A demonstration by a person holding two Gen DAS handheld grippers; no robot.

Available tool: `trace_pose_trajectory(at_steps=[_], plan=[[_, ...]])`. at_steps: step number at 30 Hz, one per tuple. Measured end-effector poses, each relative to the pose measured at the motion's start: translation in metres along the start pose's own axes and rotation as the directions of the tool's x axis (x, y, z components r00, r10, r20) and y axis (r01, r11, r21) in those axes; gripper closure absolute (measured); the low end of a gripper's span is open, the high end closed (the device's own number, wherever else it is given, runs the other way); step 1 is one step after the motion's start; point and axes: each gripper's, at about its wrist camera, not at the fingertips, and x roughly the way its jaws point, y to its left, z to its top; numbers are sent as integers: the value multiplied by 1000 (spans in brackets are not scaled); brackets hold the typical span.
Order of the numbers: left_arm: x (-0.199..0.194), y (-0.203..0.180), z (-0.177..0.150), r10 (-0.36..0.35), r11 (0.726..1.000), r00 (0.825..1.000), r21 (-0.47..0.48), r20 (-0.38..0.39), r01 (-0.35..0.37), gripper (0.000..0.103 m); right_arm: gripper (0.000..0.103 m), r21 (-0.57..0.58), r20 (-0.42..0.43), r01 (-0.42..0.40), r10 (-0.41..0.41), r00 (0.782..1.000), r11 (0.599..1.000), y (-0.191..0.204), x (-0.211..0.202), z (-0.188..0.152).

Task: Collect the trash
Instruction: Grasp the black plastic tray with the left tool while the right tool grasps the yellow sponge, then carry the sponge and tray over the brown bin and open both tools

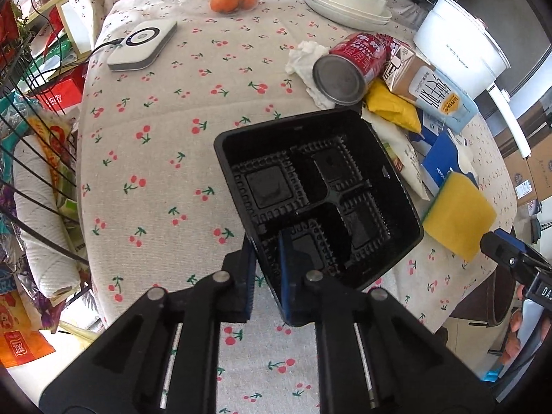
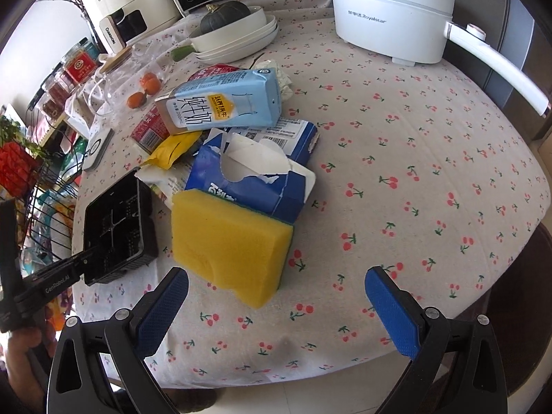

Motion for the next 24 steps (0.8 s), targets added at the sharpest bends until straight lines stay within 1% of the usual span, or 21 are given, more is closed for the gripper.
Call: trace_pose_trajectory(at_steps=[4,8,10,13,14,15,17,21,24], plan=[[0,7,1,11,1000,1000,-6,7,-11,96,0,35,-9,-34,35,999,999,7,17,3],[-4,13,0,11,1000,1000,-16,17,-11,98,0,97,-4,-71,72,997,993,10,27,6],[-4,14,0,11,1000,1000,-15,19,-11,98,0,110,2,-71,71,997,991,13,30,7],[-6,16,-1,2,1000,1000,-21,21,-1,98,1,124,2,-49,49,999,991,15,37,7],[-7,17,-1,-1,1000,1000,-24,23,2,98,8,130,4,-44,44,999,991,14,39,7],[-8,18,0,-5,1000,1000,-26,26,6,98,21,138,5,-57,57,998,989,13,40,7],[-11,18,1,-26,999,999,-33,30,27,98,23,155,5,-72,72,997,985,12,38,8],[-17,15,2,-58,998,997,-37,45,60,98,45,114,20,-77,76,997,990,12,23,7],[-23,12,3,-84,996,995,-38,59,86,98,55,91,35,-84,81,996,992,9,10,6]])
